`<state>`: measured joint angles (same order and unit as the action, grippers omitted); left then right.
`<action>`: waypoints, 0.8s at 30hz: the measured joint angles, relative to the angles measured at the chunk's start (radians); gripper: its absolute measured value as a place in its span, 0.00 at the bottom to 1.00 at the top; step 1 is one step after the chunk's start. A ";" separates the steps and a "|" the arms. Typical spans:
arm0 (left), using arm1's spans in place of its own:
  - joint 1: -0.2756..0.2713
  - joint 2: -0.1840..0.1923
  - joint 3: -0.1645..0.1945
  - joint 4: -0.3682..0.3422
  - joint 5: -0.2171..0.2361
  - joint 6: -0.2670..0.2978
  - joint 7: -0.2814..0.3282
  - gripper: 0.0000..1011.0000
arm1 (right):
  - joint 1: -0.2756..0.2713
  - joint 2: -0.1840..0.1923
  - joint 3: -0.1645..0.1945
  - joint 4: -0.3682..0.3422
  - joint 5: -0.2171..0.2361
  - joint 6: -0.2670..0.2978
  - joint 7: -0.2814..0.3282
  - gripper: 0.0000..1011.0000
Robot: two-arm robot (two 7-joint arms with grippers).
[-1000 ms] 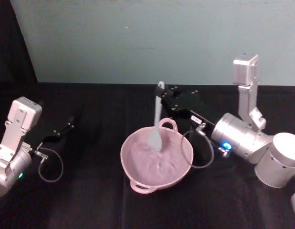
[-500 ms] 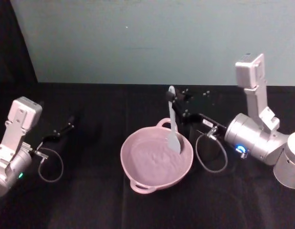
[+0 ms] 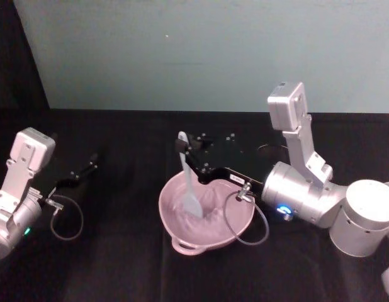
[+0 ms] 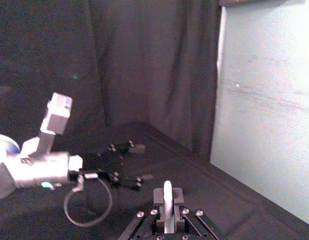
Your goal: Use the one hand to pick up the spoon and stir the clear water in the bowl.
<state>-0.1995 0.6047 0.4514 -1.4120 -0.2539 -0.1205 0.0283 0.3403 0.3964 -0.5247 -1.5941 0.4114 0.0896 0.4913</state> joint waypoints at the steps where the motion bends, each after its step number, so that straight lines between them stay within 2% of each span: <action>1: 0.000 0.000 0.000 0.000 0.000 0.000 0.000 0.99 | 0.007 -0.012 -0.004 0.012 0.009 -0.006 0.008 0.11; 6: 0.000 0.000 0.000 0.000 0.000 0.000 0.000 0.99 | 0.039 -0.049 -0.015 0.068 0.030 -0.024 0.024 0.11; 13: 0.000 0.000 0.000 0.000 0.000 0.000 0.000 0.99 | 0.077 -0.076 -0.013 0.156 0.044 -0.047 0.029 0.11; 19: 0.000 0.000 0.000 0.000 0.000 0.000 0.000 0.99 | 0.078 -0.069 0.014 0.183 0.053 -0.056 0.012 0.11; 24: 0.000 0.000 0.000 0.000 0.000 0.000 0.000 0.99 | 0.047 -0.032 0.054 0.148 0.060 -0.058 -0.013 0.11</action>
<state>-0.1995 0.6047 0.4514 -1.4120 -0.2539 -0.1206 0.0283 0.3869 0.3643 -0.4709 -1.4456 0.4717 0.0320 0.4784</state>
